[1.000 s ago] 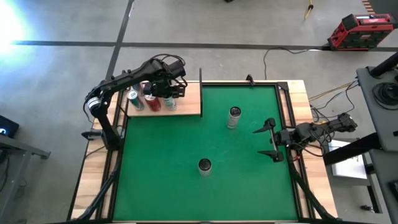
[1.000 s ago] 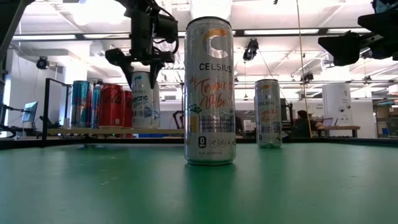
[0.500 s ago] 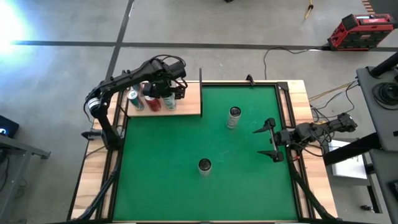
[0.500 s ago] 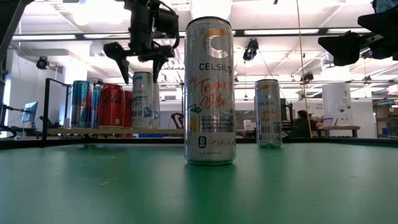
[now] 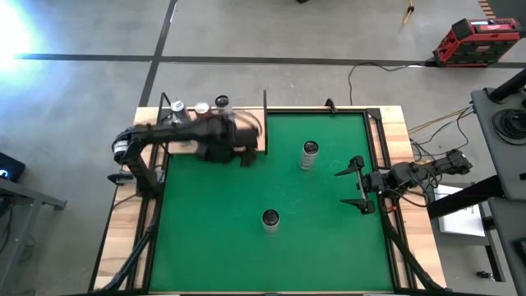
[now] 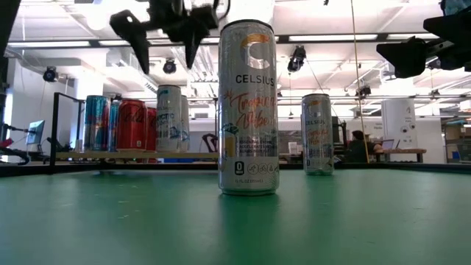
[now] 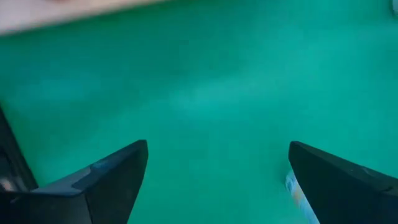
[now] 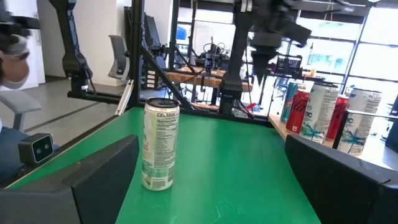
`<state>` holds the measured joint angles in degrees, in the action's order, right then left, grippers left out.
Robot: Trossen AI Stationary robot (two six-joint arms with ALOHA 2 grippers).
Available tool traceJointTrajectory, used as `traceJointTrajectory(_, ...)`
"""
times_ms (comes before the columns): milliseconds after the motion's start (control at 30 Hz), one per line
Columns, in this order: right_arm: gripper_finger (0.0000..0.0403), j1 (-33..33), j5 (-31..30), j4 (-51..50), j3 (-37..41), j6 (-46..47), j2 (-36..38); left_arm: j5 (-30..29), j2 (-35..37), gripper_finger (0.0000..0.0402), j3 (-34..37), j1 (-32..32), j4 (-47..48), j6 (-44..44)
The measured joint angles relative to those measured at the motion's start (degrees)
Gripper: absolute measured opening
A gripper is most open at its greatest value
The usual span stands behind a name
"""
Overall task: Place canned beverage on shelf
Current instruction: Put the bottom white yellow soda can on the shelf
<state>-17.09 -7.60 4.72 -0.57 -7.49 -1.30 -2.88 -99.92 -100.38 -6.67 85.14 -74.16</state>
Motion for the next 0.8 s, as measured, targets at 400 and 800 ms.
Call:
traceJointTrajectory(400, 0.0396, 0.0, 0.0, -0.01, -0.01, -0.01, 0.0, -2.64, -0.22, 0.0373, 0.0, 17.6, -8.12, -1.61)
traceJointTrajectory(800, 0.0396, 0.0, 0.01, -0.01, 0.01, 0.0, 0.0, -4.72, -1.04, 0.0373, -0.07, 26.87, -19.87, 10.92)
